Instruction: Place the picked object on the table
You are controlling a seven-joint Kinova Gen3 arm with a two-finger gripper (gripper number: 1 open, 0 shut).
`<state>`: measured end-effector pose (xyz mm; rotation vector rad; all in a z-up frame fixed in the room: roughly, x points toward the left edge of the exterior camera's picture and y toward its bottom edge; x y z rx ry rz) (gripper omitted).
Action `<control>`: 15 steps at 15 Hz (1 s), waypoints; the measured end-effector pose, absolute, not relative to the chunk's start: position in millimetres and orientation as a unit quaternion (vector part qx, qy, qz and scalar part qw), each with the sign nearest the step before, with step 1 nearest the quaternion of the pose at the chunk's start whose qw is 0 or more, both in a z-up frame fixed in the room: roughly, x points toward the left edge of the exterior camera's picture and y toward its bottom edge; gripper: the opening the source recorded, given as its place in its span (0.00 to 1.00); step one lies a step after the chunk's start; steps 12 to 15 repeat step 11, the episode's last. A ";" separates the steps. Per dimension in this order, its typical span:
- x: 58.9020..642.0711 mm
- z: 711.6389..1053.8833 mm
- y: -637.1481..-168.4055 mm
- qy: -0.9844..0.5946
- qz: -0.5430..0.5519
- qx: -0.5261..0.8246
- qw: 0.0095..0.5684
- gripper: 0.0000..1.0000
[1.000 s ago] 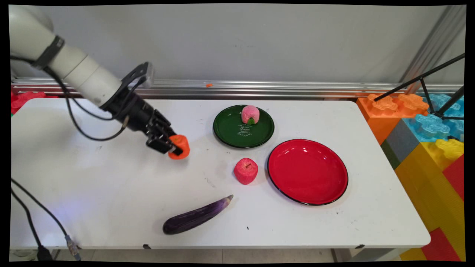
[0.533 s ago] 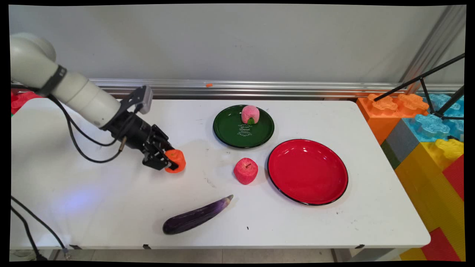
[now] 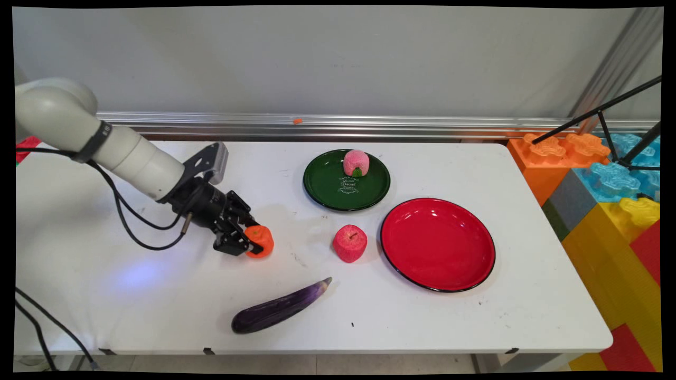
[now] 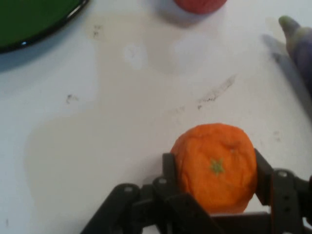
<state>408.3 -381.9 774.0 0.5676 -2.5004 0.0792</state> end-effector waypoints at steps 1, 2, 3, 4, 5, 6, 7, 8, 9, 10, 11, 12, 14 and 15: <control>407.4 771.4 -381.7 -0.935 0.030 0.209 0.285 0.00; 406.6 768.4 -381.4 -0.935 0.031 0.207 0.285 0.00; 405.7 766.2 -381.2 -0.936 0.032 0.204 0.286 0.00; 404.7 763.6 -380.9 -0.936 0.032 0.201 0.287 0.00; 403.8 761.7 -380.6 -0.936 0.033 0.199 0.288 0.00; 403.3 760.6 -380.4 -0.936 0.033 0.197 0.289 0.00; 402.4 758.9 -380.0 -0.936 0.033 0.194 0.290 0.00; 401.7 757.7 -379.6 -0.937 0.033 0.191 0.291 1.00; 401.2 756.8 -379.4 -0.937 0.033 0.189 0.292 1.00; 401.0 756.2 -379.3 -0.937 0.033 0.188 0.292 1.00; 400.7 755.5 -378.9 -0.938 0.032 0.186 0.292 1.00; 400.7 755.5 -378.9 -0.938 0.032 0.186 0.292 1.00; 400.7 755.5 -378.9 -0.938 0.032 0.186 0.292 1.00; 400.7 755.5 -378.9 -0.938 0.032 0.186 0.292 1.00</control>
